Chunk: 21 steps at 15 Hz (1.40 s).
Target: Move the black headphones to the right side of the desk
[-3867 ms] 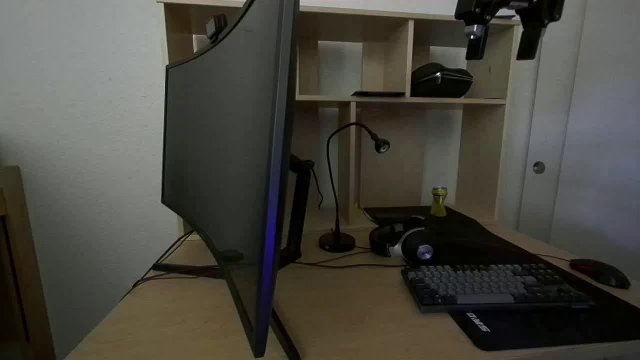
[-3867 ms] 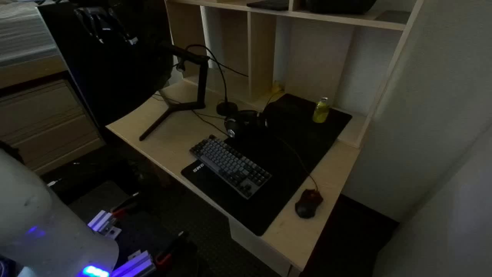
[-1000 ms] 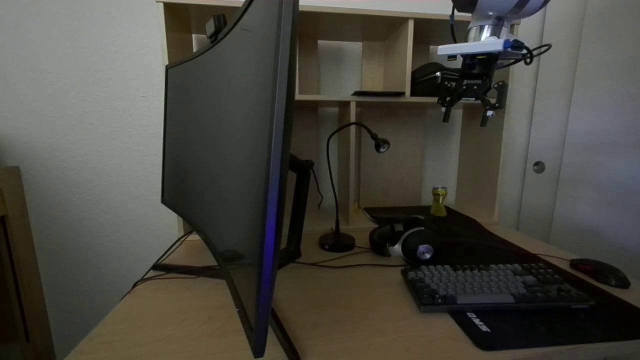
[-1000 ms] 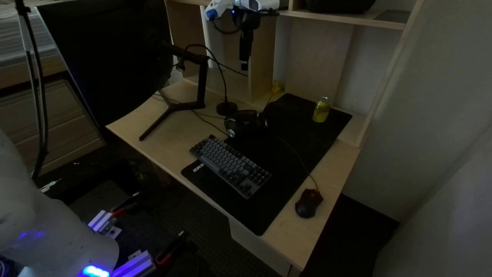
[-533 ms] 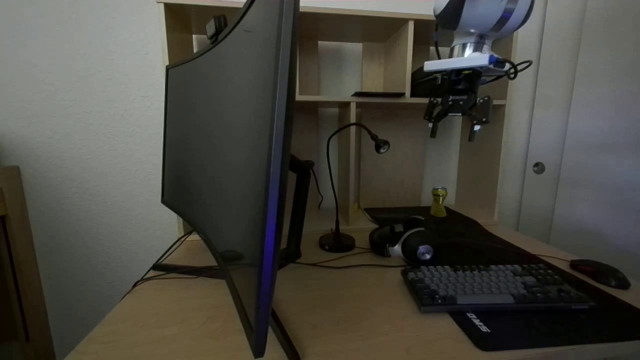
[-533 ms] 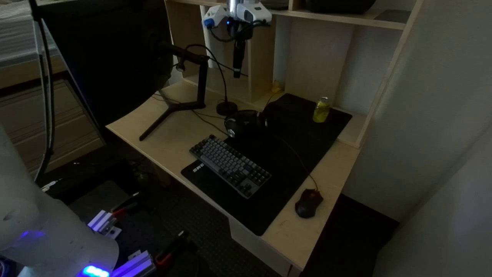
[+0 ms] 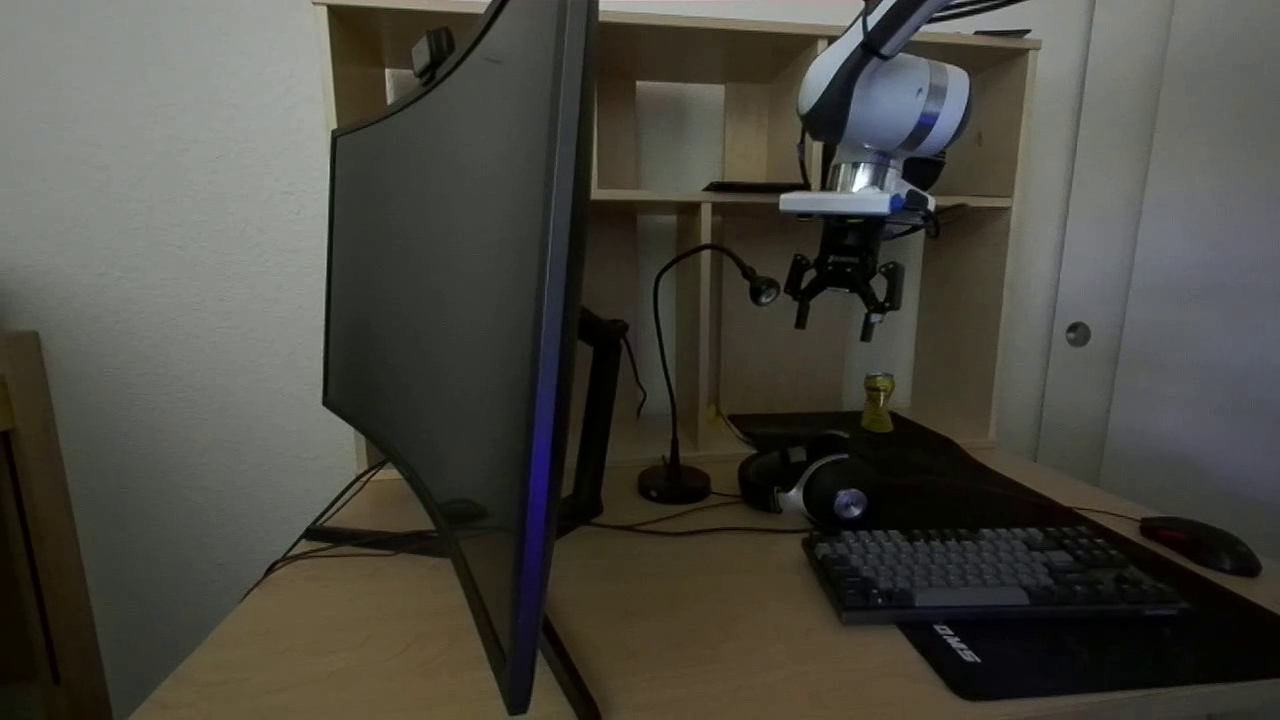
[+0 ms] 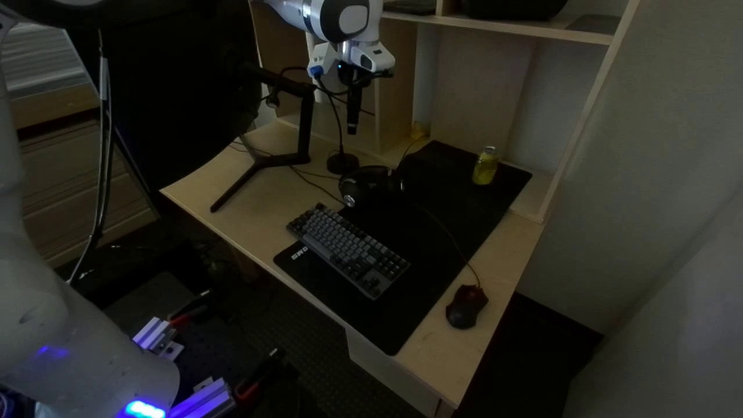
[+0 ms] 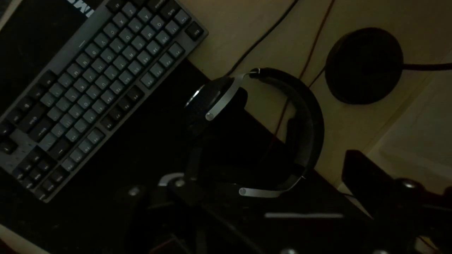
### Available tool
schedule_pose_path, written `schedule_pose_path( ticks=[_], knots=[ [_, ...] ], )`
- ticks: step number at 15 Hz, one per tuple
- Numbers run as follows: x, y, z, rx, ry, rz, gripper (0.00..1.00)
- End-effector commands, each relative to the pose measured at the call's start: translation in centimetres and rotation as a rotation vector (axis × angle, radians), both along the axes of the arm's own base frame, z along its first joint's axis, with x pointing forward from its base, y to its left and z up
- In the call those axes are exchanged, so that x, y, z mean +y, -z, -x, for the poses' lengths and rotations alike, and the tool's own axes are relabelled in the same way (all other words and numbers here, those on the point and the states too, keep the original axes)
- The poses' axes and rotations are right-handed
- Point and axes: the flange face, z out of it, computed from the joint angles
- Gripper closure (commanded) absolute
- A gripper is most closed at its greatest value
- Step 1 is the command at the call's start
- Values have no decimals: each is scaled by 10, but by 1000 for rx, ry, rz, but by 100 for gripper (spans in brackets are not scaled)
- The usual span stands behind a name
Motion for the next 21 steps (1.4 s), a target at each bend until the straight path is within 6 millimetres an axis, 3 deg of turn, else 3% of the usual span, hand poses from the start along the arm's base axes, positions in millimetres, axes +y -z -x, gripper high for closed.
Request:
schedule_pose_path(
  ticks=[1,4,7,10,11,12,15,17,21],
  knots=[
    [-3,9,-3,43,3,54,0],
    [0,63,-29,52,56,136,0],
    [7,98,-55,21,96,114,0],
    [19,112,-80,-22,132,96,0],
    [23,111,-81,26,122,90,0],
    [16,114,-68,7,114,106,0],
    [23,114,-78,13,113,103,0],
    [25,137,-81,65,97,231,0],
    [42,165,-100,9,124,153,0]
  ],
)
